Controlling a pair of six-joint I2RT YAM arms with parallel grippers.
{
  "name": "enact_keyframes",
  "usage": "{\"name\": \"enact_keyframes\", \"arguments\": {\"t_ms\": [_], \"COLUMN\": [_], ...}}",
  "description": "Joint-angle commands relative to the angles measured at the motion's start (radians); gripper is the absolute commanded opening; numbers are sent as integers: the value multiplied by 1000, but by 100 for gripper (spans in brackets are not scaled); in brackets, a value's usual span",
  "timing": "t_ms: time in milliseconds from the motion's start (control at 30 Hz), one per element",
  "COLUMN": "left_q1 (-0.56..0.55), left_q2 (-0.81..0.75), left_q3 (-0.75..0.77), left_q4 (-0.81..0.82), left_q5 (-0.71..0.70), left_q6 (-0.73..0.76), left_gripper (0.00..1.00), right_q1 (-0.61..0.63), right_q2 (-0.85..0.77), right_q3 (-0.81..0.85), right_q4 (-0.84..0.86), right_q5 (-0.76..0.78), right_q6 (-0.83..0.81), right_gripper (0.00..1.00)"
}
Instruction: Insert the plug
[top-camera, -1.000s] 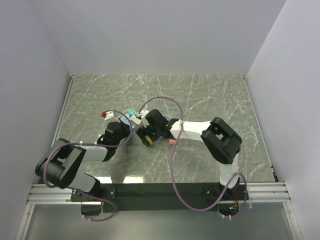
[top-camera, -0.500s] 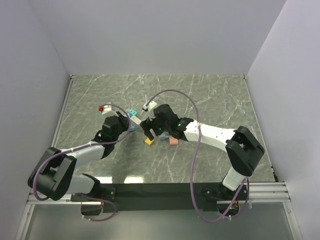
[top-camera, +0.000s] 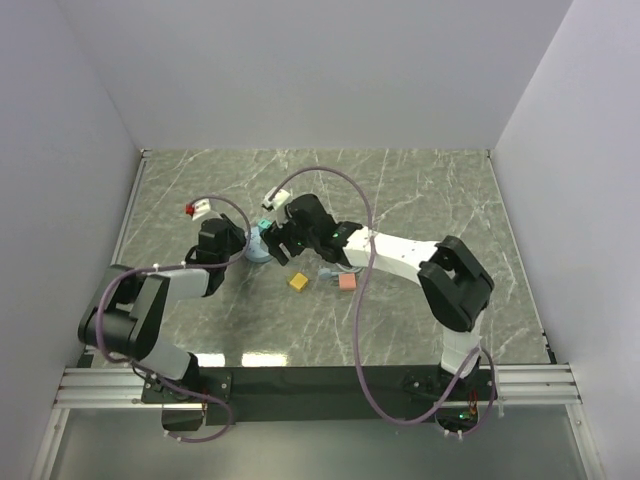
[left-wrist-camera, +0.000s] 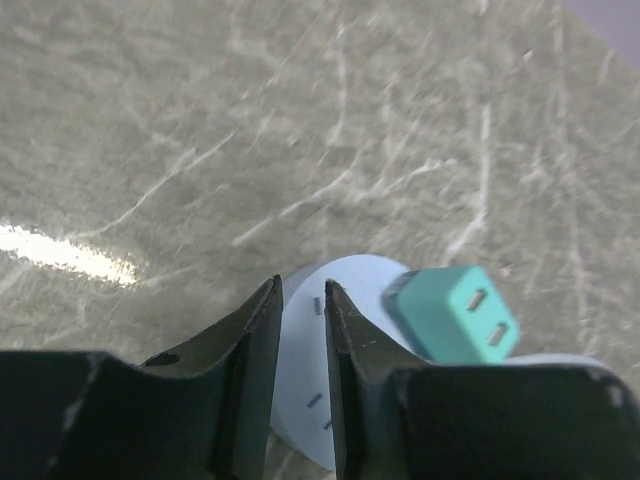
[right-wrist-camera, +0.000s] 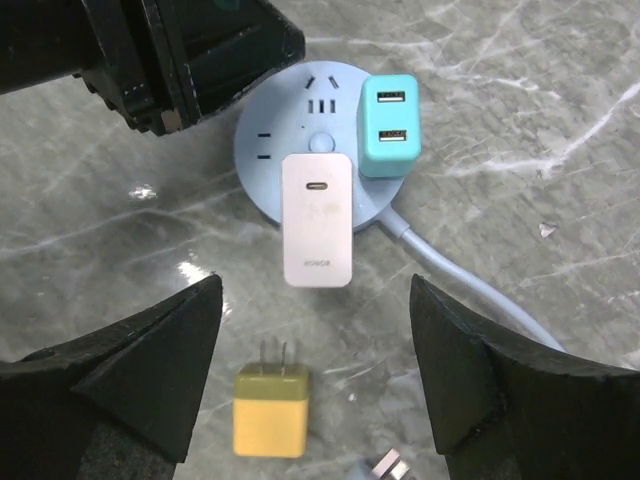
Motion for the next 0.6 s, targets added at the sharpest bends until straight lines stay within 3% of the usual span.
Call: {"name": "enact_keyframes", "arguments": {"t_ms": [0, 333, 567], "left_q1": [15, 24, 30], "left_q2": [59, 148, 194], "left_q3": [37, 81, 114], "left_q4": [83, 119, 116], "left_q5": [41, 58, 77], "left_q6": [15, 15, 16], "left_gripper": [30, 31, 30], "right_q1": [7, 21, 24], "right_q2": [46, 156, 204], "right_q3": [77, 204, 253], "right_q4": [21, -42, -77], "right_q5": [-8, 23, 43], "right_q6": [-28, -63, -72], "right_gripper": [81, 77, 61]}}
